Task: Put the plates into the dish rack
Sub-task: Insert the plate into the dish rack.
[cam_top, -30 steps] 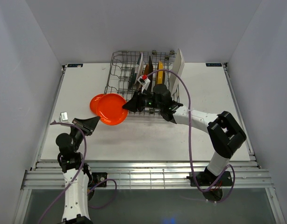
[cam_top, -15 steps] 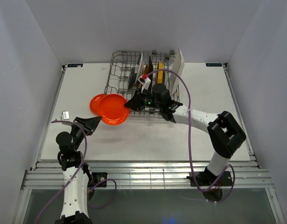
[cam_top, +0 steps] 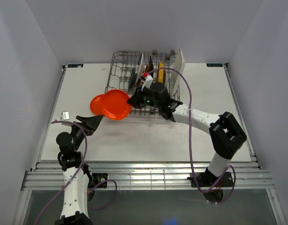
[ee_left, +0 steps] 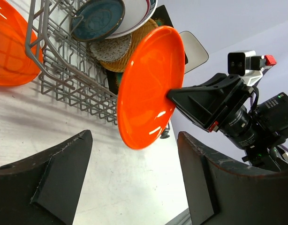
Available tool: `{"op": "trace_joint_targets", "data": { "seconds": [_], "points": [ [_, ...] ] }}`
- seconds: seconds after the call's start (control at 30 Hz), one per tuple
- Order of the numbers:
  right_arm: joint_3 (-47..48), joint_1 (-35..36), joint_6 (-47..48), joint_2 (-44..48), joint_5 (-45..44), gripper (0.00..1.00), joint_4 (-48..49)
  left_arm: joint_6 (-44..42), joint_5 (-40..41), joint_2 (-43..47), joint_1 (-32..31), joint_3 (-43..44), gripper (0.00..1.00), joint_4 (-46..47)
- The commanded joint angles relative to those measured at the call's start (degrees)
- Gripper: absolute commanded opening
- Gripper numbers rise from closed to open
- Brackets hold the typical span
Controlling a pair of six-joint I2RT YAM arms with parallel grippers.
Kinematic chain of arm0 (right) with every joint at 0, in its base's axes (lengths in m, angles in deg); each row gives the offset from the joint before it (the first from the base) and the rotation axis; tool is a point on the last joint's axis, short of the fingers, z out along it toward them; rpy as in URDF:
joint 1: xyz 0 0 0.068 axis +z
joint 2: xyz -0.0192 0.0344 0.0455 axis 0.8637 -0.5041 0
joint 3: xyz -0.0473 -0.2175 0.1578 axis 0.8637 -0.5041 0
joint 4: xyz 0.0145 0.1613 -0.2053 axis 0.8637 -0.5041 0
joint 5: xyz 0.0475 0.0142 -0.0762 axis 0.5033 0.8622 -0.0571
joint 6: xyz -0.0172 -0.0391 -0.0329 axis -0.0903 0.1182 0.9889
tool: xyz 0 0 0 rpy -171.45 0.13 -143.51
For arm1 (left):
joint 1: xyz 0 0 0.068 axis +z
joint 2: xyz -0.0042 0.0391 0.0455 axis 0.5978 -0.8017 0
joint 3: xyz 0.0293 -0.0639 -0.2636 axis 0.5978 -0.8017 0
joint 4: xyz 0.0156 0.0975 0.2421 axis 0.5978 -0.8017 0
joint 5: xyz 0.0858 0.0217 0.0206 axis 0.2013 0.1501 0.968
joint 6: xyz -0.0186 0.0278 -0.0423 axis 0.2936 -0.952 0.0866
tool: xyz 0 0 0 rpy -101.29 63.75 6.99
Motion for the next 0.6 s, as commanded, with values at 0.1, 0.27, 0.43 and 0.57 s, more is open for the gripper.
{"op": "trace_joint_targets", "data": {
  "seconds": [0.1,0.27,0.43,0.57],
  "points": [
    [6.97,1.68,3.81,0.62,-14.74,0.08,-4.13,0.3,1.16,0.41,0.37,-0.91,0.84,1.07],
    [11.72,2.91,5.39,-1.84,-23.43,0.08,-7.04,0.39,1.77,1.47,0.37,-1.44,0.84,0.99],
    [19.71,3.96,6.89,-5.45,-32.06,0.08,-11.79,0.21,2.3,1.56,0.29,-1.53,0.84,0.64],
    [23.67,4.67,8.9,-8.17,-40.66,0.08,-13.28,-0.05,2.74,1.47,0.37,-1.79,0.84,0.28]
  ]
}}
